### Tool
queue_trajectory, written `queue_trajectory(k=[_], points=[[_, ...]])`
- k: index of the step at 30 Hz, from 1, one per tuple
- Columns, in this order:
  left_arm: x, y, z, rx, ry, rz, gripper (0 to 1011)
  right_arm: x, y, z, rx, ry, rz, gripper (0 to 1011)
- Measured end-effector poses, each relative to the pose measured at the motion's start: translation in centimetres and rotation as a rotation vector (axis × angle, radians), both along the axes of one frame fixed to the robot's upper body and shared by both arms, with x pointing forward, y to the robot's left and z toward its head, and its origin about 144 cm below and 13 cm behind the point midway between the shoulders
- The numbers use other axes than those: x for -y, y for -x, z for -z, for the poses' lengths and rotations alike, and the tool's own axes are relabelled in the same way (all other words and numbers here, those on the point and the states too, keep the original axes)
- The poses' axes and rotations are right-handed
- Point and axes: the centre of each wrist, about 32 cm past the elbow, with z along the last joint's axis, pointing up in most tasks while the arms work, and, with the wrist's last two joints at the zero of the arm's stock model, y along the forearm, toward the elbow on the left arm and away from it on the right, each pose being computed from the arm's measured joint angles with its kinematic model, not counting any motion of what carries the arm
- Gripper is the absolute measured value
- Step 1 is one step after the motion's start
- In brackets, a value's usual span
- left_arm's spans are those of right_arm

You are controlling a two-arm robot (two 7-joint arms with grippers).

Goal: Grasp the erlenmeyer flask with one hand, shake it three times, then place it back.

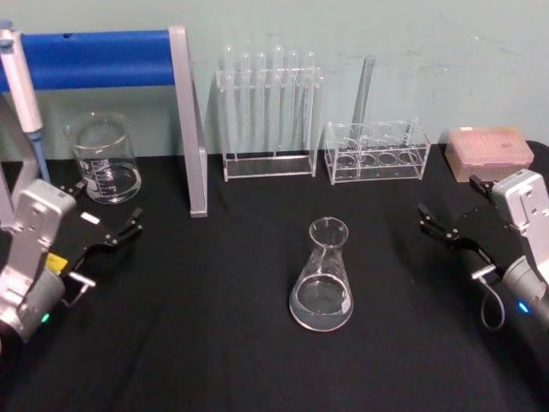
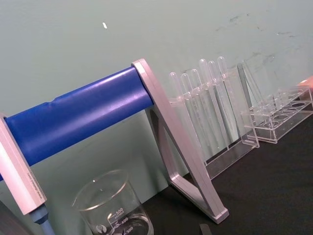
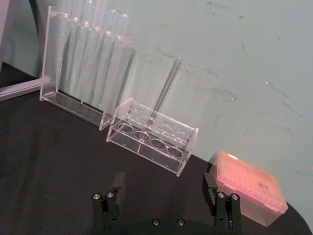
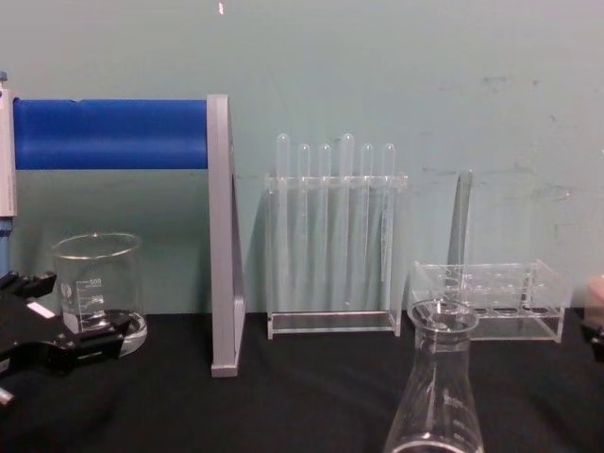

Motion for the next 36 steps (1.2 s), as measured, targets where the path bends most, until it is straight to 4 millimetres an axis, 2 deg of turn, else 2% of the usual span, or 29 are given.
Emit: queue_trajectory(k=[12,19,28,36], points=[[0.0,0.0,0.0,0.0,0.0,0.0,1001,1.2,0.6,-1.2,-0.071,-0.044,-0.021,1003],[0.0,0.0,0.0,0.0,0.0,0.0,1001,2.3,2.4,-2.3,-0.096,-0.065,-0.09,1002],[0.0,0.0,0.0,0.0,0.0,0.0,1001,2.9,5.0,-3.7,-0.117,-0.084,-0.261,1003],[0.0,0.0,0.0,0.0,0.0,0.0,1001,2.3,5.6,-4.1,-0.124,-0.098,-0.411,1003]])
